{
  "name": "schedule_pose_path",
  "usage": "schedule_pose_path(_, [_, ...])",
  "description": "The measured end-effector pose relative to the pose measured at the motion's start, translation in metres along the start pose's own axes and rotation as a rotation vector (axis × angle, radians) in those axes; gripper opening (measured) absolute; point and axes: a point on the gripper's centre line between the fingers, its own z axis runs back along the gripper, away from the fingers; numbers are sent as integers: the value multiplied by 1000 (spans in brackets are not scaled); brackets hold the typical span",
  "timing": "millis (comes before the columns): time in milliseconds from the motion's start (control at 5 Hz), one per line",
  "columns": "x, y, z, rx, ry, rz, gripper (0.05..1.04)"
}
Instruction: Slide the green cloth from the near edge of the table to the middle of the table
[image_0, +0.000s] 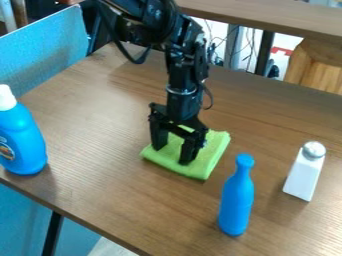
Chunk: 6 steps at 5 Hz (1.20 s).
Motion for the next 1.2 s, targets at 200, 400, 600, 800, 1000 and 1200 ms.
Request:
schedule_pose_path(200, [18, 2, 3, -2, -19, -2, 1001])
schedule_pose_path(400, [18, 2, 4, 3, -21, 8, 1001])
schedule_pose_path(600, [19, 5, 33, 32, -77, 0, 1001])
schedule_pose_path(800, [20, 5, 75, 37, -176, -33, 1001])
schedule_pose_path(1000, [6, 4, 94, 42, -163, -97, 1001])
schedule_pose_path(1200, [-34, 20, 99, 78, -40, -167, 1001])
